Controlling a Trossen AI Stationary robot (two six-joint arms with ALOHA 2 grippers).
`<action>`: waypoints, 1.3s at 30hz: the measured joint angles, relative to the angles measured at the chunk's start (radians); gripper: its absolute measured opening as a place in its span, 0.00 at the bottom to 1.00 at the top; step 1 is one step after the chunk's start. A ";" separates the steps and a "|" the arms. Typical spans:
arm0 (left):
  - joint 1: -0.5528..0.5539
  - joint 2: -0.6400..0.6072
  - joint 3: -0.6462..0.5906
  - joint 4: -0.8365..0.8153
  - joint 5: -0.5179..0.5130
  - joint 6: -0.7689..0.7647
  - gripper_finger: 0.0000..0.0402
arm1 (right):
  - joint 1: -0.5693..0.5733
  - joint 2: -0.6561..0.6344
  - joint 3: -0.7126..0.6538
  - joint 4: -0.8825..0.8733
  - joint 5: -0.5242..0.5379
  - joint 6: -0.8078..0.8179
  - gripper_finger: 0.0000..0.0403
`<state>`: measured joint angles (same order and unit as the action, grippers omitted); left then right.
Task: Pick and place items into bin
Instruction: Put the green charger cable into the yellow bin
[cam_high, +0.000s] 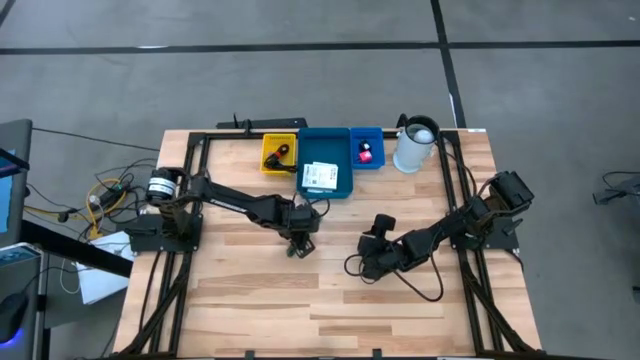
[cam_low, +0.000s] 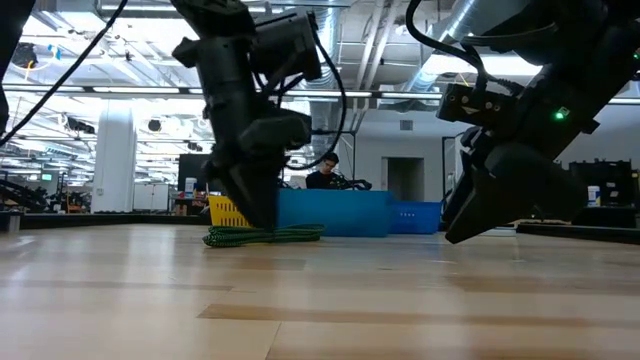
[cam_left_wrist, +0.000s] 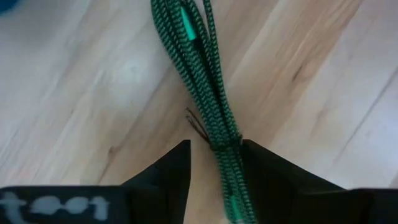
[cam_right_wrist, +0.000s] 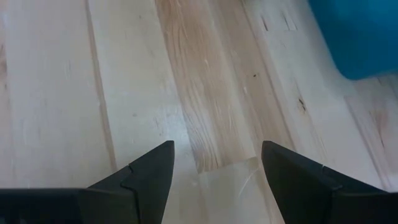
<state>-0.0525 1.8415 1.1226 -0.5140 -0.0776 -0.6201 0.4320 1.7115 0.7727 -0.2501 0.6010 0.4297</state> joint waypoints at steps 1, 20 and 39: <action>0.000 0.006 0.000 0.001 0.008 0.000 0.33 | 0.000 0.000 0.000 0.000 0.000 0.000 0.58; -0.014 0.070 0.052 -0.061 0.046 0.015 0.26 | 0.000 0.000 0.000 -0.002 0.001 -0.001 0.58; -0.059 0.074 0.450 -0.832 -0.366 0.070 0.04 | 0.000 0.000 0.000 0.000 0.001 -0.001 0.58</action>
<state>-0.1117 1.9150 1.5731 -1.3460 -0.4432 -0.5503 0.4320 1.7115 0.7727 -0.2501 0.6022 0.4290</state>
